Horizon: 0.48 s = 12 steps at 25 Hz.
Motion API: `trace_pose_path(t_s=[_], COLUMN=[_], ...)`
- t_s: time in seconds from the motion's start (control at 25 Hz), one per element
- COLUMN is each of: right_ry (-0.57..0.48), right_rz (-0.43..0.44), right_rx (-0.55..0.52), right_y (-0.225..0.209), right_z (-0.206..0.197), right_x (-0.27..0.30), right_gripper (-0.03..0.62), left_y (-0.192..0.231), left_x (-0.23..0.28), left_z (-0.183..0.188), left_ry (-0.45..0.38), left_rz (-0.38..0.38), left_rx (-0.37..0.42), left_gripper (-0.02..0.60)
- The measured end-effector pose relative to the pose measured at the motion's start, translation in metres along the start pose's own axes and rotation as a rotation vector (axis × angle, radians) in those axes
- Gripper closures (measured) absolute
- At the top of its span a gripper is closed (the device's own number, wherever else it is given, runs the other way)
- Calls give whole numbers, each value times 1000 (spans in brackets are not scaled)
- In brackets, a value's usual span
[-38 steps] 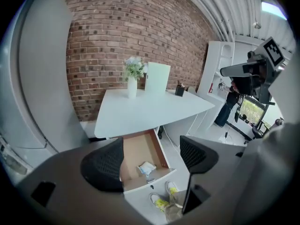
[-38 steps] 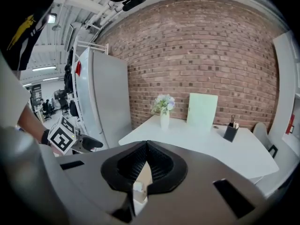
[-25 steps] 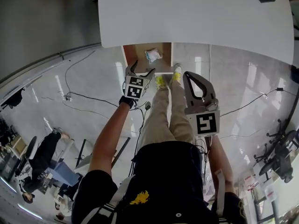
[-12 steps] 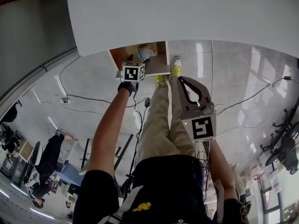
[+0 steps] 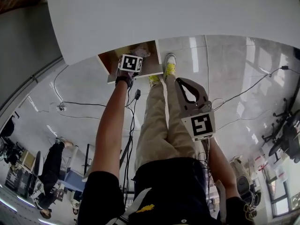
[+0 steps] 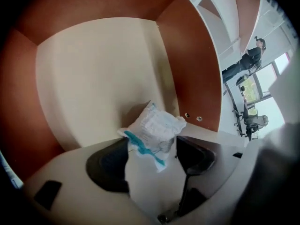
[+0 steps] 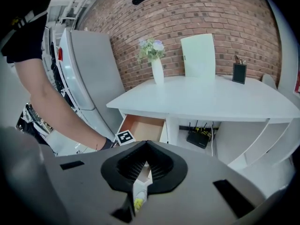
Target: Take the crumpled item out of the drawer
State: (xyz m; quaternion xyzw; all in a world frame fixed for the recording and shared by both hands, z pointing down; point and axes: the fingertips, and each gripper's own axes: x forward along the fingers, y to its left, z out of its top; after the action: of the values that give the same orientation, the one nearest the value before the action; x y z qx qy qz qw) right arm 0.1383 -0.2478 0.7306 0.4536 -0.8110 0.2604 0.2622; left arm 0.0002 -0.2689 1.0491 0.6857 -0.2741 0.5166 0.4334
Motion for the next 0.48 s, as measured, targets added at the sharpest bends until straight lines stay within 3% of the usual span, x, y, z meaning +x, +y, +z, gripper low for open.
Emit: trace_pose_path(t_s=[0.04, 0.08, 0.28, 0.48], right_ry=[3, 4, -5, -21], right_rz=[-4, -8, -22, -54], right_rx=[5, 8, 13, 49], right_y=[-1, -2, -5, -10], right_z=[-1, 0, 10, 29], right_x=[-3, -8, -18, -21], right_gripper=[568, 568, 568, 568], left_y=[-1, -4, -22, -48], left_x=[-2, -6, -13, -55], left_z=[0, 1, -5, -10], left_ry=[1, -5, -71, -173], left_rz=[17, 32, 35, 31], left_rx=[11, 21, 23, -29], left_gripper=[303, 339, 424, 453])
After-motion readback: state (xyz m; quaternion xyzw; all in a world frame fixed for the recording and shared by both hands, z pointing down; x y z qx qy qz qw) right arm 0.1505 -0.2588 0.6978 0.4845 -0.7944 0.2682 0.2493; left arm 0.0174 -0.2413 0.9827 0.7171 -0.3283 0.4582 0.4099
